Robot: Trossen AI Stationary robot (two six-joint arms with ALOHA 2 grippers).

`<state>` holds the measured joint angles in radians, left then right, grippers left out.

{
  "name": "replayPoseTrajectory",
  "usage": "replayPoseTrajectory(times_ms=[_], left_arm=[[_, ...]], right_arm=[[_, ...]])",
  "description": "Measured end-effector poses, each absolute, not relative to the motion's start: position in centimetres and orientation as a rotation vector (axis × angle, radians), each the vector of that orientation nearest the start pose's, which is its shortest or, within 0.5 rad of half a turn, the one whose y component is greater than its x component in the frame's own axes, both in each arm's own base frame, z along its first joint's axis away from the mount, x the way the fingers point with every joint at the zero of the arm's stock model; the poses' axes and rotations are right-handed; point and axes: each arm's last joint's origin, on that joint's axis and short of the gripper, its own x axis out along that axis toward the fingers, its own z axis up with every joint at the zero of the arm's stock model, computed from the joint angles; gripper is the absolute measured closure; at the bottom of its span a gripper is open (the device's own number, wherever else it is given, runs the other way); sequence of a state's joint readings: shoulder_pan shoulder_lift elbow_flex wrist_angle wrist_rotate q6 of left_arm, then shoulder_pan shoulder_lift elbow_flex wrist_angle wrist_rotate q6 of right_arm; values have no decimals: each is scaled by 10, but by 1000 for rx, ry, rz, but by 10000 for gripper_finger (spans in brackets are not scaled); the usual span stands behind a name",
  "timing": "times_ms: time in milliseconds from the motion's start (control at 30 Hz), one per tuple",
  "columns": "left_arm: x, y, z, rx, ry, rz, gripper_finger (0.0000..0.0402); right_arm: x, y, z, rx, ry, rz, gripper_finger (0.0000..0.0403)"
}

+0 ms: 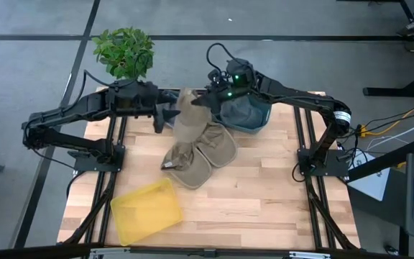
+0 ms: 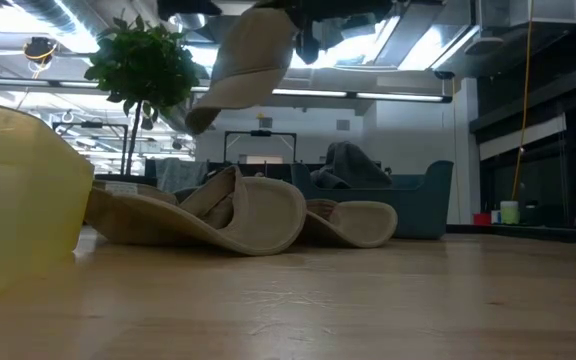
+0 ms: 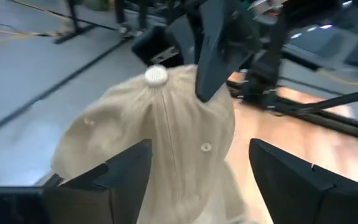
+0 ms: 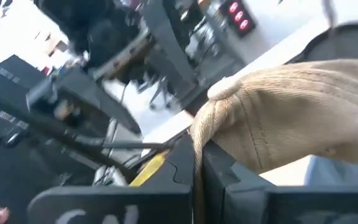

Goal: Pick & Place hat
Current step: Put the right brown cap into the yellow bin

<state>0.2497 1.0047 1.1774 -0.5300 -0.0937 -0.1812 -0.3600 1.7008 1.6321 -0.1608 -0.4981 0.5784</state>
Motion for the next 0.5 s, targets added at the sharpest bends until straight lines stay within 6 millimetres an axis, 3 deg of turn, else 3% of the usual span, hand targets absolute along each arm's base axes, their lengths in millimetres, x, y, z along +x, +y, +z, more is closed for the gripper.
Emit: replayPoseTrajectory(times_ms=[500], left_arm=[[220,66,375,-126,407,614,99]], right_arm=[[374,-130,398,616,131,80,396]])
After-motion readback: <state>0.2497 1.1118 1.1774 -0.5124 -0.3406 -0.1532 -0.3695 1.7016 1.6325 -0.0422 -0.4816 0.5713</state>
